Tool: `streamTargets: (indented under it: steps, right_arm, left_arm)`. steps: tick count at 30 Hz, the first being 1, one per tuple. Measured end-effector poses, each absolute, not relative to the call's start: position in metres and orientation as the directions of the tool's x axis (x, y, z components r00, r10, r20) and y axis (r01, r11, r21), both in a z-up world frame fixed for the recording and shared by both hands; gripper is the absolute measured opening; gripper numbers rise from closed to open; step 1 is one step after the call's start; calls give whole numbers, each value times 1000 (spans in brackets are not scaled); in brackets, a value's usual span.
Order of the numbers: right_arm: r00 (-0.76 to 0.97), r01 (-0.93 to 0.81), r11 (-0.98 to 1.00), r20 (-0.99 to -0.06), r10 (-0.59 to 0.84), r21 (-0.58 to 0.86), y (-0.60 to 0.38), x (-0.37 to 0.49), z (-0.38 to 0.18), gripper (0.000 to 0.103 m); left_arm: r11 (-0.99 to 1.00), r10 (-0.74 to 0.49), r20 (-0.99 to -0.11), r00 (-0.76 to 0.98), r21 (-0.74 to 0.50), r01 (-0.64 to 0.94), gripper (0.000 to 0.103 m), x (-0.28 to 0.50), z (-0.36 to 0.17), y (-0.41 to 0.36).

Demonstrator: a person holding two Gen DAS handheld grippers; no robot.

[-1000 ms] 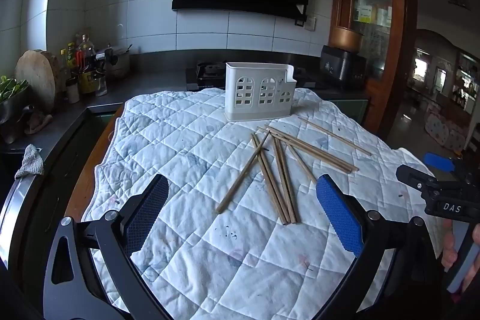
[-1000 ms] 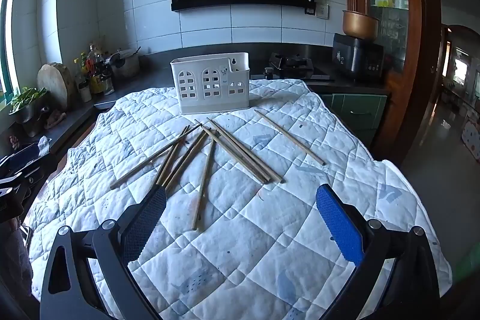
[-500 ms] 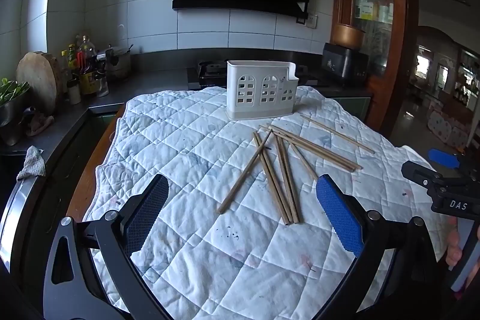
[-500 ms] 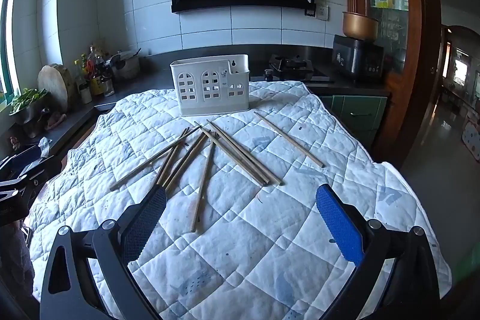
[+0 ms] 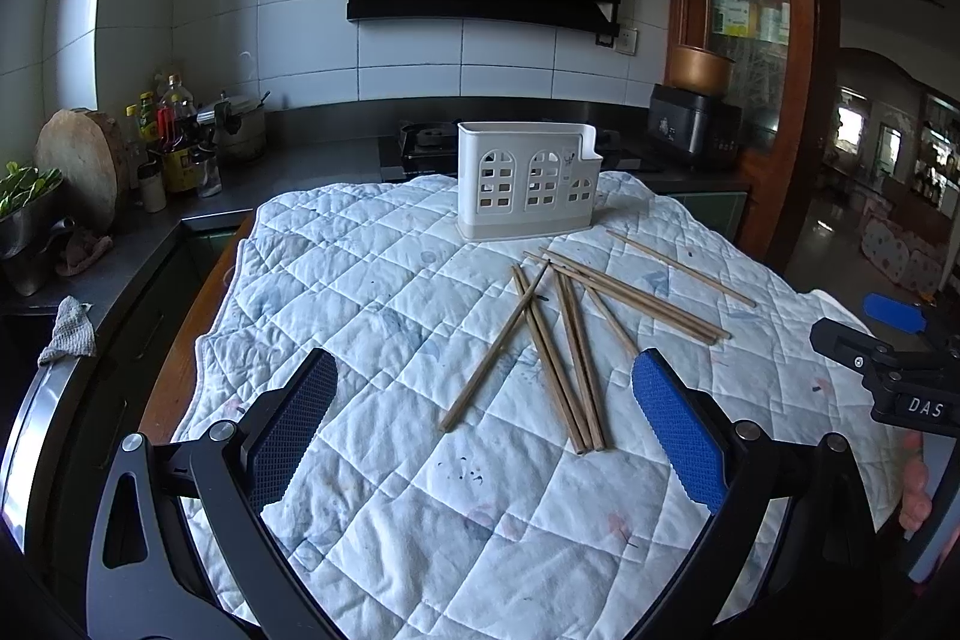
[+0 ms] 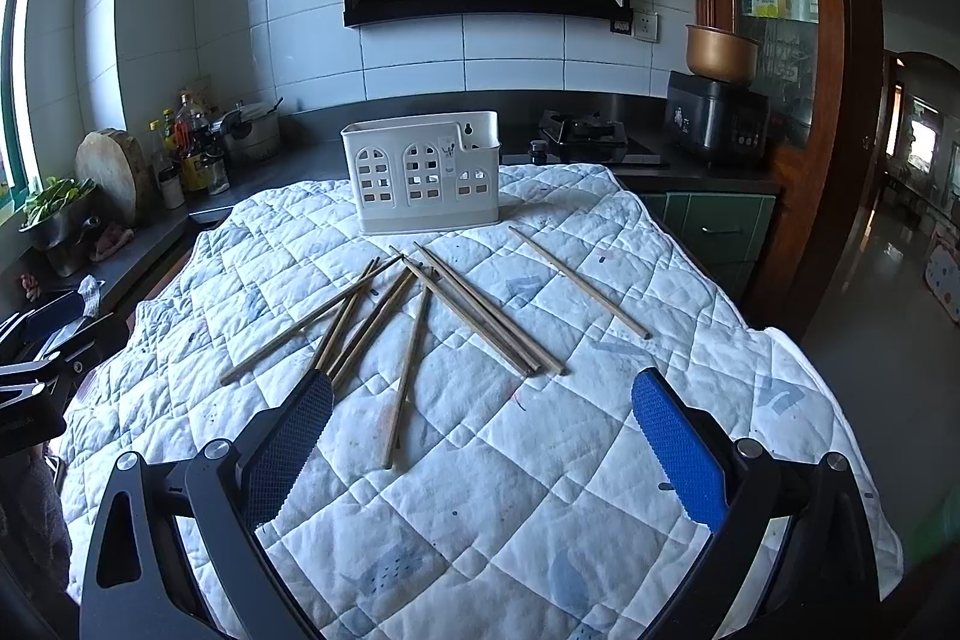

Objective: Organize utensils

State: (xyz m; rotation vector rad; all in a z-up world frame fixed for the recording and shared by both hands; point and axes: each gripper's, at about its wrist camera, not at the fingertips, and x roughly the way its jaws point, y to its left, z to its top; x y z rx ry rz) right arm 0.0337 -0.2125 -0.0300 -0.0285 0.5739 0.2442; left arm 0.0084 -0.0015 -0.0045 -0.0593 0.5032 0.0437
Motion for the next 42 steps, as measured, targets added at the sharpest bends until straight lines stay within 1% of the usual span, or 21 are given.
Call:
streamTargets:
  steps: [6, 26, 42]
  right_arm:
    - [813, -240, 970, -539, 222, 38, -211, 35, -29, 97]
    - [808, -249, 968, -543, 230, 39, -207, 36, -31, 97]
    - [804, -258, 965, -544, 241, 45, -204, 42, -34, 97]
  left_arm:
    - [996, 32, -481, 876, -61, -70, 98, 9, -4, 2]
    - [996, 34, -466, 884, -56, -68, 98, 9, -1, -2]
    - [994, 42, -478, 877, -67, -84, 97, 16, -5, 2]
